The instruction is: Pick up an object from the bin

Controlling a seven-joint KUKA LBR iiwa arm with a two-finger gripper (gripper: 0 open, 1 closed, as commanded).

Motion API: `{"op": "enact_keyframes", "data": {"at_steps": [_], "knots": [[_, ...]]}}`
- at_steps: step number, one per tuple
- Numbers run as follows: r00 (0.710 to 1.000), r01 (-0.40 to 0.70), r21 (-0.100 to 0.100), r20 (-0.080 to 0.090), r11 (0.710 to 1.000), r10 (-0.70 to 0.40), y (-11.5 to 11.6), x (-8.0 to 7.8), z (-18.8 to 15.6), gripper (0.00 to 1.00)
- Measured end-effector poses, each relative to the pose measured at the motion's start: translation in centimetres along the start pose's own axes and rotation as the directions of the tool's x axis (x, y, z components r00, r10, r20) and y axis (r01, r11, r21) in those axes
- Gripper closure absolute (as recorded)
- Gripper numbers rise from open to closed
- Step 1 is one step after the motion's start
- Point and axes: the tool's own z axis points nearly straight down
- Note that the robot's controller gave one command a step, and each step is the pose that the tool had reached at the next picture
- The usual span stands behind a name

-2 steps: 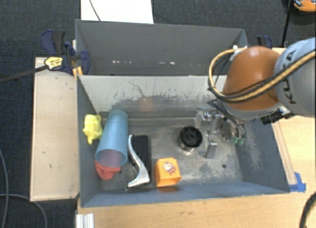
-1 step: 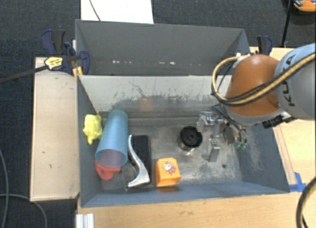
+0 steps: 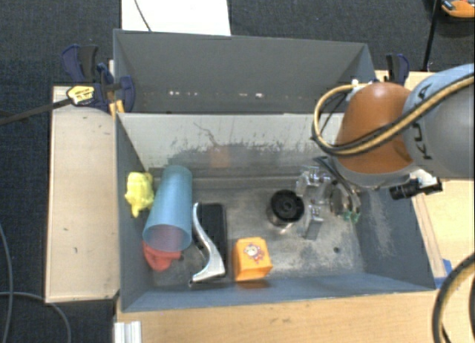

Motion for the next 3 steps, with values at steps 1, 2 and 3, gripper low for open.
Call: {"op": "enact_keyframes", "data": {"at_steps": [1,2,3], "knots": [[0.982,-0.188,0.0,-0.001,0.982,0.188,1.0,-0.5,1.8,0.0],[0.999,-0.04,0.001,-0.002,0.999,0.04,1.3,-1.0,3.6,0.0],[0.985,-0.175,-0.002,0.004,0.985,0.175,1.3,-0.6,4.9,0.0]]}}
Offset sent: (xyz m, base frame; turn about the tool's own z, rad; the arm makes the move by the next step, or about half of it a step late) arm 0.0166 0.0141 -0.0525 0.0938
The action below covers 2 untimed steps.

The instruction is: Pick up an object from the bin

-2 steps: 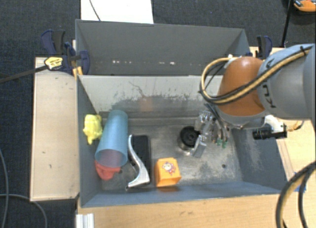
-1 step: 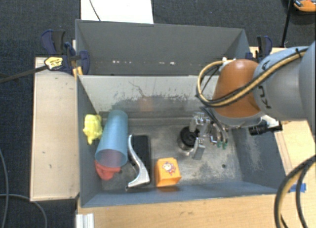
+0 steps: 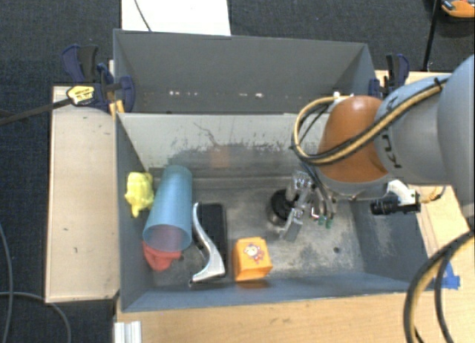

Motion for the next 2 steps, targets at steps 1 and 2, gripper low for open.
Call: {"op": "enact_keyframes", "data": {"at_steps": [1,2], "knots": [[1.0,0.025,0.001,0.002,1.0,-0.025,0.19,-0.6,0.37,0.0],[0.997,-0.077,-0.01,0.019,0.997,0.077,-0.16,-0.02,-0.02,1.0]]}}
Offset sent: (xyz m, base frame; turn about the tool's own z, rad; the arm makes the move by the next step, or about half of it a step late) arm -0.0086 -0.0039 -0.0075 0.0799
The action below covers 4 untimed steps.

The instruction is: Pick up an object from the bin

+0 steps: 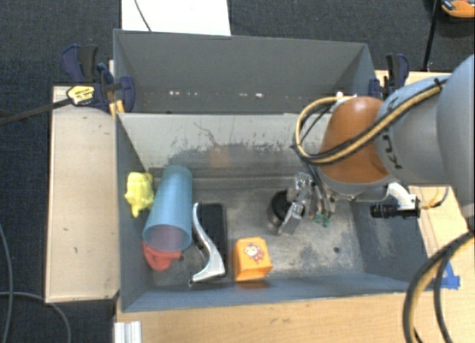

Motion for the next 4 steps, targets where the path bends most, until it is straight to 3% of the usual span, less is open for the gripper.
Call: {"op": "enact_keyframes", "data": {"at_steps": [1,2,3,4], "knots": [[1.0,0.0,0.0,0.0,1.0,0.0,0.0,0.0,0.0,1.0],[1.0,-0.011,0.014,-0.028,1.0,0.011,-1.3,-1.0,-4.8,1.0],[0.999,0.04,0.012,-0.021,0.999,-0.04,-0.7,-1.1,-8.0,1.0],[0.999,0.014,0.014,-0.031,1.0,-0.014,-0.7,-2.5,-12.3,1.0]]}}
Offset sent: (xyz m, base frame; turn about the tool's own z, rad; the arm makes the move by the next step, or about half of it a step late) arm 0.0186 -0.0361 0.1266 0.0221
